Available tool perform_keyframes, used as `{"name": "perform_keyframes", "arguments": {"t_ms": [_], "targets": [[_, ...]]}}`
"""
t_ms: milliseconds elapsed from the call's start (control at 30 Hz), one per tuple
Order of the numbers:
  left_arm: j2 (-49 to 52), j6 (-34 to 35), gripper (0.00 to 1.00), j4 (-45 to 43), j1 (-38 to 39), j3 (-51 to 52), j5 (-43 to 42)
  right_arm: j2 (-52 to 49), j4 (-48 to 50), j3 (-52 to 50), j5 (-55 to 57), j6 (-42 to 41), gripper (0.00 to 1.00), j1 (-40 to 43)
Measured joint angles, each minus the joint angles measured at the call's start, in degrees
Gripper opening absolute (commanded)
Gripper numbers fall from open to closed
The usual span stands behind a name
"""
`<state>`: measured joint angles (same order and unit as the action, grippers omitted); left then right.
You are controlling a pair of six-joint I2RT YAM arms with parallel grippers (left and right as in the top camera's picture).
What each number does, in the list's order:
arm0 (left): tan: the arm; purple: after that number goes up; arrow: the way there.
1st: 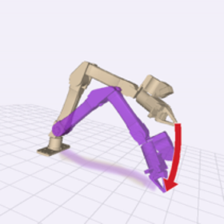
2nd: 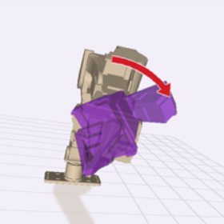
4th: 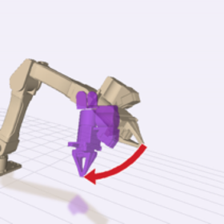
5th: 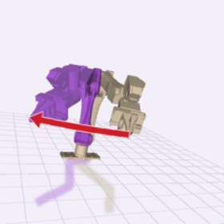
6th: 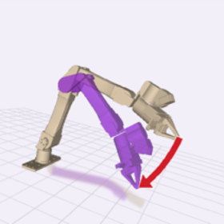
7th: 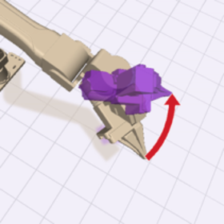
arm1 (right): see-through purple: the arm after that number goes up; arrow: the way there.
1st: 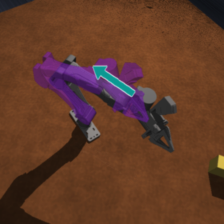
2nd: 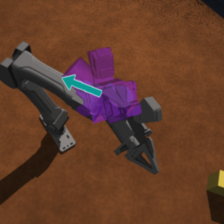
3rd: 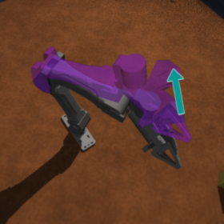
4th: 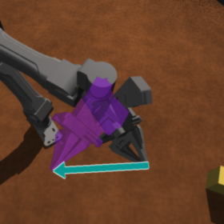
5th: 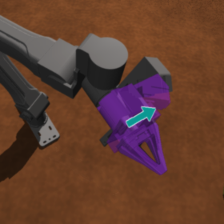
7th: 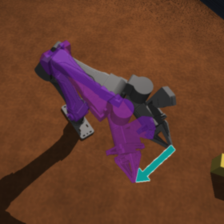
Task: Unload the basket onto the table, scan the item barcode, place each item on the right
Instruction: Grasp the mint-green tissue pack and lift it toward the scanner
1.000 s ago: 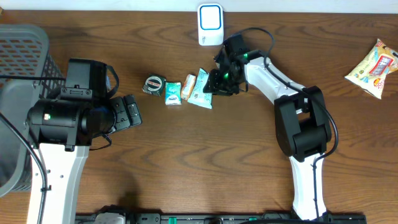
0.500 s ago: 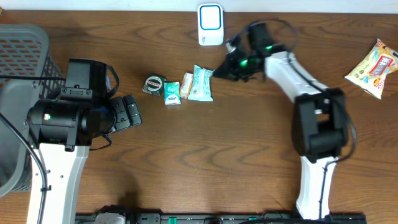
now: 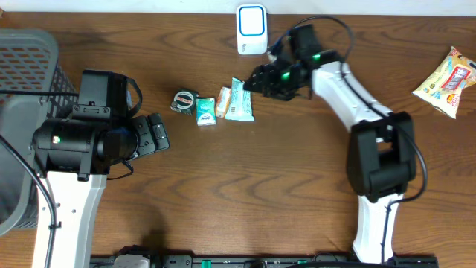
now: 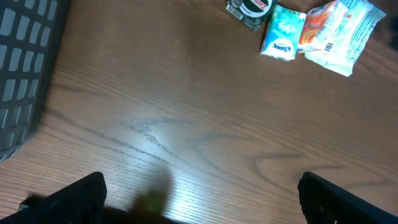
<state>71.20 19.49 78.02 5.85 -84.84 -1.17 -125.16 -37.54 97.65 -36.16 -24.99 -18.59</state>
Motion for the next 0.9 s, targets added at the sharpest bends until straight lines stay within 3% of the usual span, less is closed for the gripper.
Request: {"name": "perform_keyframes", "arguments": {"t_ms": [200, 333, 400, 633, 900], "targets": [[0.00, 0.00, 0.98, -0.02, 0.00, 0.00, 0.02, -6.73, 7.50, 0.00, 2.10, -5.31, 0.60, -3.10], [0.00, 0.00, 0.98, 0.02, 0.00, 0.00, 0.02, -8.17, 9.29, 0.07, 1.44, -6.93, 0.15, -3.41], [0.00, 0.00, 0.98, 0.00, 0.00, 0.00, 0.00, -8.94, 9.22, 0.07, 1.64, -7.61, 0.01, -3.41], [0.00, 0.00, 0.98, 0.00, 0.00, 0.00, 0.02, -9.25, 10.99, 0.02, -4.44, -7.15, 0.01, -1.31], [0.00, 0.00, 0.98, -0.02, -0.02, 0.00, 0.02, -2.19, 8.70, -0.33, -18.27, 1.55, 0.01, 7.50]]}}
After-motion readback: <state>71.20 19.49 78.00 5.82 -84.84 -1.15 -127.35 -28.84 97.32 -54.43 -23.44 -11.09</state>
